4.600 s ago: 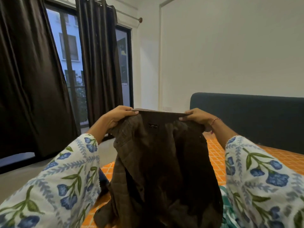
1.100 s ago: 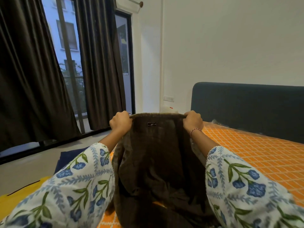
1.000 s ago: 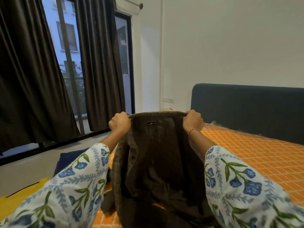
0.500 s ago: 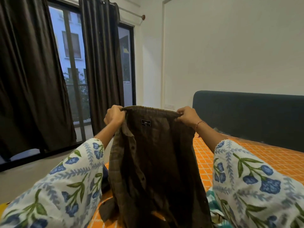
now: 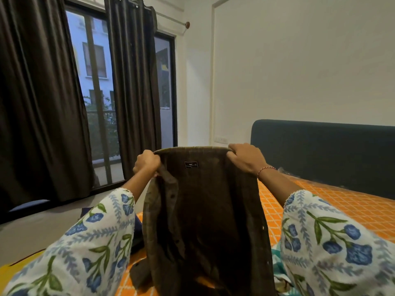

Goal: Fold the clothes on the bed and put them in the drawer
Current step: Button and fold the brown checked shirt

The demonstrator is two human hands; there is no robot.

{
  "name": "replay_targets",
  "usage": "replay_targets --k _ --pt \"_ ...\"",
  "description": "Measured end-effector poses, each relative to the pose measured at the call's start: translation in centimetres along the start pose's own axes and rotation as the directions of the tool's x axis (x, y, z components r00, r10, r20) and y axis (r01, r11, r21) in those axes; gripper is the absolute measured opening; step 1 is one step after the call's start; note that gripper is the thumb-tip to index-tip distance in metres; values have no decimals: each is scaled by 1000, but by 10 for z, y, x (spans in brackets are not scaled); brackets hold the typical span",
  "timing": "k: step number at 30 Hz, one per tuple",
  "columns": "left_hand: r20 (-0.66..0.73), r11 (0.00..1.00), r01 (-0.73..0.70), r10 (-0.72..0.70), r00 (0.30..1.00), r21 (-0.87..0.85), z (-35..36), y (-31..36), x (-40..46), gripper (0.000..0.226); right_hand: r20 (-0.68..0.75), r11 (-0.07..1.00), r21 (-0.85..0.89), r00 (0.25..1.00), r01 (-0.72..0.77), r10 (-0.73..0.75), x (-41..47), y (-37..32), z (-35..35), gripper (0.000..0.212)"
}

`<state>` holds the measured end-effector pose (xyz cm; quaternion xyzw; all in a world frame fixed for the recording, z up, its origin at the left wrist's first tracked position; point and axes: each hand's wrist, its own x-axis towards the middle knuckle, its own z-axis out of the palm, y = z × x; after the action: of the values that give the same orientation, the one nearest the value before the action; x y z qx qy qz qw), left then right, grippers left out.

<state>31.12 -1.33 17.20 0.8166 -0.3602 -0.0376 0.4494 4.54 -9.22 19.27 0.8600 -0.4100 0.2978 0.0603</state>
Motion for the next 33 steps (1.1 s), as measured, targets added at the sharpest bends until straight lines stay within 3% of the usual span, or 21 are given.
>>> replay_targets --k 1,3,5,7,8,11,14,15,16,19,21,23,26,30,31,33 --pt "52 975 104 -96 994 -195 0 5 1 28 -37 999 23 999 -25 26 2 -3 -3 21" --pt "178 829 241 -174 969 -505 -3 15 3 31 -75 993 87 994 -78 85 8 -6 -12 18" --pt "221 777 238 -131 967 -583 -5 23 7 29 -39 978 122 983 -171 177 15 -9 -20 14" --pt "197 787 156 -45 979 -597 -7 32 6 28 65 932 196 952 -305 298 23 -10 -25 8" --pt "167 815 97 -1 986 -571 -6 36 5 29 147 870 306 922 -387 358 27 -13 -28 5" --pt "32 870 -86 116 993 -486 -3 49 -1 28 322 512 683 844 -521 430 40 -35 -41 10" --pt "-243 803 -259 148 959 -537 -10 69 -1 21 181 152 942 835 -298 519 57 -60 -51 13" --pt "-301 761 -301 145 942 -575 -15 77 -1 19 111 86 977 813 -195 572 62 -65 -51 15" --pt "-306 729 -313 149 940 -609 -21 86 -3 16 66 75 988 795 -138 603 65 -70 -51 16" --pt "-245 655 -291 164 956 -697 -35 106 -6 8 -7 187 972 777 -142 630 71 -80 -56 19" --pt "-338 618 -415 244 909 -668 -45 115 -6 10 -104 180 983 707 -34 700 78 -81 -67 18" --pt "-339 634 -492 356 871 -597 -48 118 -3 14 -127 202 979 700 -24 702 80 -80 -75 10" --pt "-146 683 -351 340 929 -640 -42 118 -4 15 -48 286 938 743 -196 668 78 -75 -68 6" --pt "108 751 -303 443 890 -587 -22 98 -12 18 -29 394 862 744 -319 668 62 -57 -38 16" --pt "122 788 -329 450 885 -520 -18 93 -15 17 22 379 855 755 -354 655 58 -53 -31 19" --pt "60 854 -398 441 895 -334 -12 81 -20 16 197 249 873 769 -420 608 49 -48 -20 13"
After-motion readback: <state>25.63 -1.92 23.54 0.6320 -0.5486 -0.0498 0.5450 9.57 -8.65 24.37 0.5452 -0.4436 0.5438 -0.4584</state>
